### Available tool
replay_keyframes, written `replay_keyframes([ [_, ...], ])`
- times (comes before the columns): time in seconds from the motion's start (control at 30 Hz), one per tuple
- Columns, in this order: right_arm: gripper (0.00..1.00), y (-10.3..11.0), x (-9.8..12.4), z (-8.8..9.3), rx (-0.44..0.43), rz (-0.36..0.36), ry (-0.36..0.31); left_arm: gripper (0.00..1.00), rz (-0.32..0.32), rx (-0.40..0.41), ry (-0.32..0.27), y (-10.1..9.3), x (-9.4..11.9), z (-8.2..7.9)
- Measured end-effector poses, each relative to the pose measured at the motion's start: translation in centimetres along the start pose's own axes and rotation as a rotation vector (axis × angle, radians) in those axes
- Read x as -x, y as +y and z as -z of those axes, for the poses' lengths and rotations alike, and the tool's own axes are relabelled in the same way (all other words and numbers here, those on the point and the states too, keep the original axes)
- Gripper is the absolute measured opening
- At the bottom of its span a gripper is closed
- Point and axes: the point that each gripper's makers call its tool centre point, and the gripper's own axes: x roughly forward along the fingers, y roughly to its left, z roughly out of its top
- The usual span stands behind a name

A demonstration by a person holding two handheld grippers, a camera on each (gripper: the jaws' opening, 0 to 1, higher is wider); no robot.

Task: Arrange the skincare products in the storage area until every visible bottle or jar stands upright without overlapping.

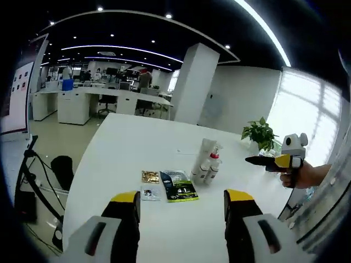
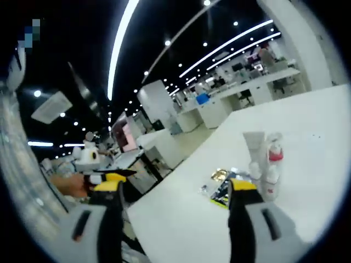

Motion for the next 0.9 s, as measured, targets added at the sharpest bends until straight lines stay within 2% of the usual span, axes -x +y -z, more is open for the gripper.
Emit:
replay_keyframes([
  [0.13, 0.81, 0.7, -0.5, 0.5, 0.041, -0.018, 0.02, 0.68, -0.042, -0.018, -0.015, 0.8, 1.1, 0.5],
  [0.23, 0.83, 1.1, -0.9, 0.8, 0.072, -0.022, 0.028, 0.68, -0.075, -0.002, -0.024, 1.4, 1.8, 0.7],
  [0.43, 0.88, 1.7, -1.8, 1.4, 0.059, -0.032, 0.053, 0.7, -0.156, 0.024, -0.086, 2.5, 3.0, 0.6],
  [0.57, 0.94, 2.5, -2.4, 1.6, 0.082, -0.063, 0.066, 0.72, -0.211, 0.051, -0.142, 3.0, 4.0, 0.6],
  [0.77, 0.96, 2.7, -3.4, 1.4, 0.079, -0.083, 0.081, 0.75, -0.253, 0.109, -0.174, 3.3, 4.8, 1.3],
  [0.9, 0.96, 2.7, -4.1, 0.6, 0.088, -0.098, 0.07, 0.77, -0.287, 0.134, -0.229, 3.3, 5.7, 1.4],
])
